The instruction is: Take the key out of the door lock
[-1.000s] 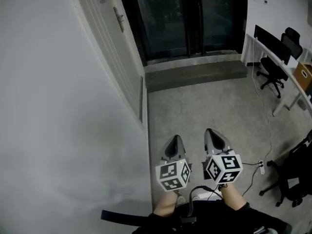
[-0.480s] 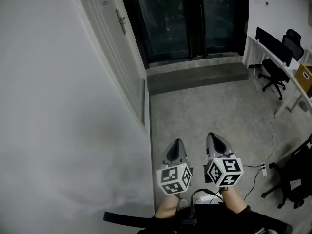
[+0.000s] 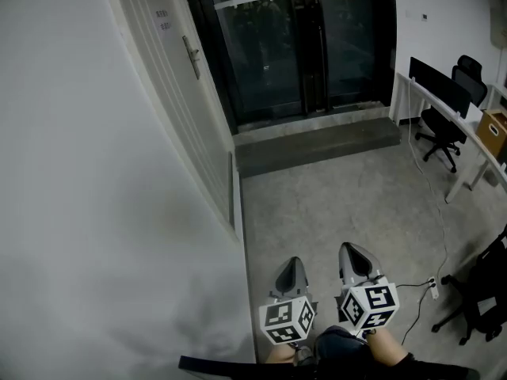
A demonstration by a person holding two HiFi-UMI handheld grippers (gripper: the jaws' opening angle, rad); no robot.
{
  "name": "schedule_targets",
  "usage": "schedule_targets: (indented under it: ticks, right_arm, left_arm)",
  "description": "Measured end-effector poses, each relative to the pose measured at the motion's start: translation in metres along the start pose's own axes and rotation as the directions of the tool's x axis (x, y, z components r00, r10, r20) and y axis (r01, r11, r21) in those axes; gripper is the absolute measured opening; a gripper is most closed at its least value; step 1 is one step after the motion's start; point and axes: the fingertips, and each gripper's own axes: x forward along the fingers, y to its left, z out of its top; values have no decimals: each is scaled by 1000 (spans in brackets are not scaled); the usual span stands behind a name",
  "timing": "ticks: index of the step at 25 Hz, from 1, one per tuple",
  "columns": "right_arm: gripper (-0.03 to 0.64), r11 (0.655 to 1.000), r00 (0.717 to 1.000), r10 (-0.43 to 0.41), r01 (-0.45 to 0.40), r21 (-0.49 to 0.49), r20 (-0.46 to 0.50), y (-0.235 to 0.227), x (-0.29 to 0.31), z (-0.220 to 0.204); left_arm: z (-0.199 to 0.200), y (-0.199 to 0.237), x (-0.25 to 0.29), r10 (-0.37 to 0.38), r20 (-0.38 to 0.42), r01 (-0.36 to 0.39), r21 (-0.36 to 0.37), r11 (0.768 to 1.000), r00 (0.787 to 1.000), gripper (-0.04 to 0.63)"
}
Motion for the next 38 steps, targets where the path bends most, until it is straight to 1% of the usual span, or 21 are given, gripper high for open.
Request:
schedule_targets:
  ticks: [3, 6, 10, 14, 18, 21, 26, 31, 35, 38]
  right_arm:
    - [2, 1000, 1000, 4, -4, 1, -2, -6, 21, -4]
    - [2, 999, 999, 32, -32, -6, 7, -13, 50, -1]
    - [2, 998, 998, 57, -57, -8, 21, -33, 100, 12]
    - [2, 997, 997, 81, -81, -22, 14, -56, 144, 33]
    - [2, 995, 995, 96, -96, -21, 27, -82, 180, 49]
    - [2, 996, 995, 94, -94, -5, 19, -98, 203, 48]
    - [2, 994, 994, 106, -106, 4, -9, -113, 238, 42]
    - [2, 994, 994, 110, -110, -9, -4, -115, 295, 46]
    - [2, 994, 994, 110, -110, -26, 6, -117, 355, 54]
    - [2, 994, 994, 105, -105, -33, 21, -118, 404, 61]
  left_arm:
    - [-1, 10, 18, 14, 3, -14, -1, 1000, 1000, 0]
    - [10, 22, 43, 43, 37, -43, -7, 999, 998, 0]
    - [26, 28, 92, 66, 67, -66, -4, 998, 996, 0]
    - [53, 29, 137, 106, 96, -105, -10, 994, 990, 0]
    - [65, 21, 182, 104, 107, -106, 10, 994, 989, 0]
    - [65, 22, 209, 105, 97, -108, 18, 994, 990, 0]
    - [63, 33, 245, 123, 77, -123, -8, 992, 989, 0]
    - [77, 58, 295, 118, 80, -118, 2, 993, 990, 0]
    - [99, 86, 347, 110, 98, -111, 0, 994, 989, 0]
    - [117, 110, 385, 103, 108, -105, 13, 994, 989, 0]
